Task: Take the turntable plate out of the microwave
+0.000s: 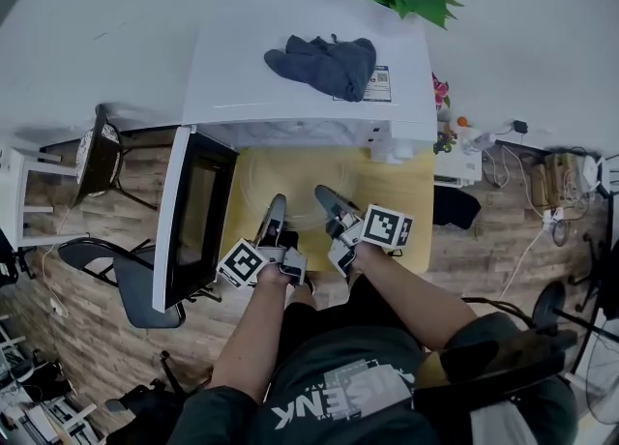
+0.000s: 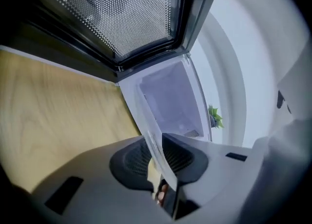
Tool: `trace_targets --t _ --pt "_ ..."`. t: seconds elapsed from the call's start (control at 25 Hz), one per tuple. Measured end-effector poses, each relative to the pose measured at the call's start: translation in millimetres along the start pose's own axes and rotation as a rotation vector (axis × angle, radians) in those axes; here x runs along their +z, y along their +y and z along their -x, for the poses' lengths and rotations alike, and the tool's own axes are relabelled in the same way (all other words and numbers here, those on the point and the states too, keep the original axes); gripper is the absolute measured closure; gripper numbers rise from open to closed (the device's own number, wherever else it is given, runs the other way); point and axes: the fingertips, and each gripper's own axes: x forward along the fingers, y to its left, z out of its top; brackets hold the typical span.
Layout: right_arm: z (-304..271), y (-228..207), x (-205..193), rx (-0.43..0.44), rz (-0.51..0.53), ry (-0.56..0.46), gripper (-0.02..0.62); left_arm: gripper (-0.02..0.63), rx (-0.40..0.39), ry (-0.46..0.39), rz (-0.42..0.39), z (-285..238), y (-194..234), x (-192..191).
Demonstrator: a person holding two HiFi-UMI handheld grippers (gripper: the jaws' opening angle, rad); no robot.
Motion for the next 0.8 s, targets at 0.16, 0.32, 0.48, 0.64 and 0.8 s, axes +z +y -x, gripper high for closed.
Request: trace_targets --t 0.16,0.32,0.48,0.64,0.8 --pt "9 10 -4 0.014 0.031 0.037 0.532 0.540 0.037 -0.014 -0.088 16 -1 -2" --pt "19 31 -12 0.026 0.054 0.061 0.531 0.540 0.003 -0.045 0.013 30 -25 -13" --pt "33 52 -27 0.041 0.058 0.042 0.531 0.538 0.020 0.021 -0.202 57 -32 -7" --pt "48 73 -38 0.043 0.068 -0.019 0.531 0.538 -0.031 0.083 -0.249 76 -48 -8" --pt "59 94 -51 0.038 0.090 -0.080 0.531 0.538 -0.043 0.139 -0.265 95 -64 -9"
